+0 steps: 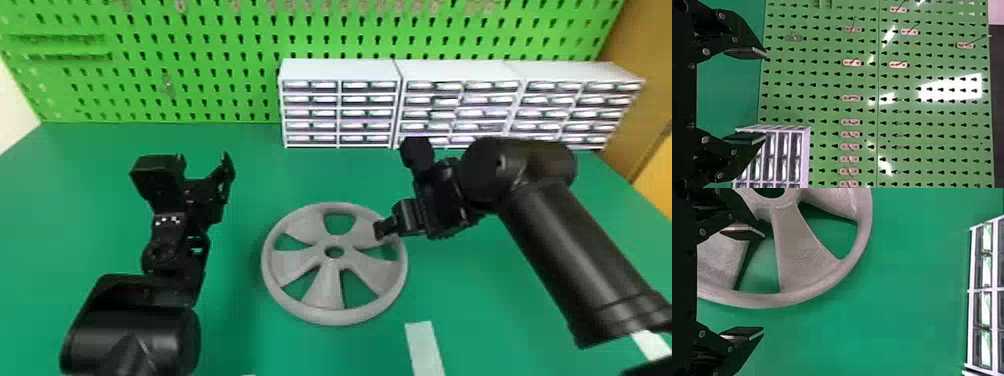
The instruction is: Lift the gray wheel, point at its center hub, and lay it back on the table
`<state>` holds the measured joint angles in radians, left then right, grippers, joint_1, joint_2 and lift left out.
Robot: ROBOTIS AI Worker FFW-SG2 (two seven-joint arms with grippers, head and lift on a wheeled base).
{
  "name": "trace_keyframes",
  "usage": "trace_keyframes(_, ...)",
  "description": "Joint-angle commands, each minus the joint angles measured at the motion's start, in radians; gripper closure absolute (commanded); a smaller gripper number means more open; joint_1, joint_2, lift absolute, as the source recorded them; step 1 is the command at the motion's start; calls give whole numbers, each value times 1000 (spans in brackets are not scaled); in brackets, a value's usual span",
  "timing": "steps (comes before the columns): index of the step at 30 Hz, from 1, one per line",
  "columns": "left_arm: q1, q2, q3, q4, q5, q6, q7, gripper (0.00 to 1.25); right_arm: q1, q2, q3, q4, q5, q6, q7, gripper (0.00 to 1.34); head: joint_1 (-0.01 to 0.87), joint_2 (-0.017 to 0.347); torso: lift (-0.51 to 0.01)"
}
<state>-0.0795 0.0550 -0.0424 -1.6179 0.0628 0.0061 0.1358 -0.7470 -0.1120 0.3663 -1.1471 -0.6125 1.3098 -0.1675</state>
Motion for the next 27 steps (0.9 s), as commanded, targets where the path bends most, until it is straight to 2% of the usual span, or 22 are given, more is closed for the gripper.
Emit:
trace_keyframes(1,-2,0,-2,-8,0,0,-1,512,-3,0,43,32,30,-49,40,412,692,48,-96)
trace_keyframes(8,0,0,-4,-16,0,0,1,512,-15,3,86,86,108,-92,134,403,692,48,-96)
trace_keyframes(18,0,0,-4,-20,3,0,1,512,-15,5,112,104,149,-126,160,403,692,48,-96)
trace_keyframes(27,-3,0,-10,-22,3,-2,1,512,-22,8,129,153,162,-152,163,403,692,48,-96)
